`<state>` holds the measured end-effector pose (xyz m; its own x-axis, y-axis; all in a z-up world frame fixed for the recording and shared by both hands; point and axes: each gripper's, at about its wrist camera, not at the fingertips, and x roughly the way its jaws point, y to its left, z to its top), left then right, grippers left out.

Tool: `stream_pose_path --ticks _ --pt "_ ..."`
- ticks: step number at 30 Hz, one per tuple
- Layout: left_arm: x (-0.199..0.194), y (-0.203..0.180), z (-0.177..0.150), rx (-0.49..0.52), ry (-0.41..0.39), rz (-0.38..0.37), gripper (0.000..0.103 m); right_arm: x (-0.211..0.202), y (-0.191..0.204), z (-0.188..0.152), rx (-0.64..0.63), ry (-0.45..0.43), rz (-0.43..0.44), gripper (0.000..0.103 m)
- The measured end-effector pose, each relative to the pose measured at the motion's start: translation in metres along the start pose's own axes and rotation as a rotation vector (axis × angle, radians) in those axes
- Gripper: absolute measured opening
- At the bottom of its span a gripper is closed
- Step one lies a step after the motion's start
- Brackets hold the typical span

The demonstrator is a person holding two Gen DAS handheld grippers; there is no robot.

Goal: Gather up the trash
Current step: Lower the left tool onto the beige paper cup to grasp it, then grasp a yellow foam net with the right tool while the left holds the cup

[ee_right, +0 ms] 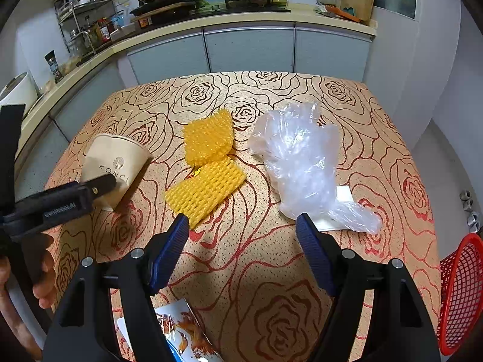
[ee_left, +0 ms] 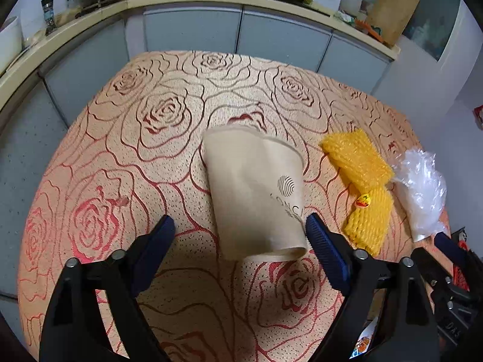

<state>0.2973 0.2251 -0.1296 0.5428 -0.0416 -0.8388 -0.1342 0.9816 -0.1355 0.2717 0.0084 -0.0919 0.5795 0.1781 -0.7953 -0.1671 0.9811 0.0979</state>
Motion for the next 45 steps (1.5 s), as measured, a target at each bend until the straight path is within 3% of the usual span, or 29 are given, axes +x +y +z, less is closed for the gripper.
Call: stream_pose_path --ticks 3,13,18,26,29,35,41,45 --pt "0.009 0.004 -0.003 -0.015 0.031 -0.01 0.06 0.001 0.0 0.001 0.0 0.002 -0.002 0.071" --pt "-0.004 0.008 -0.009 -0.011 -0.021 -0.054 0.059 0.006 0.0 0.002 0.001 0.006 0.002 0.071" --pt "-0.019 0.011 -0.013 -0.021 -0.042 -0.101 0.075 0.008 0.003 0.004 -0.005 0.005 0.007 0.071" --pt "-0.034 0.014 -0.016 -0.02 -0.054 -0.103 0.076 0.009 0.011 0.011 -0.014 -0.001 0.02 0.071" --pt "-0.039 0.018 -0.012 -0.021 -0.074 -0.085 0.082 0.009 0.013 0.013 -0.016 0.0 0.021 0.071" --pt "-0.041 0.028 0.002 -0.035 -0.093 -0.07 0.083 0.01 0.014 0.014 -0.013 0.002 0.018 0.071" --pt "-0.018 0.036 0.027 -0.062 -0.05 -0.076 0.084 0.01 0.014 0.015 -0.014 0.001 0.017 0.071" --pt "-0.003 0.028 0.032 -0.02 -0.023 -0.055 0.084 0.014 0.014 0.016 -0.011 0.008 0.013 0.071"
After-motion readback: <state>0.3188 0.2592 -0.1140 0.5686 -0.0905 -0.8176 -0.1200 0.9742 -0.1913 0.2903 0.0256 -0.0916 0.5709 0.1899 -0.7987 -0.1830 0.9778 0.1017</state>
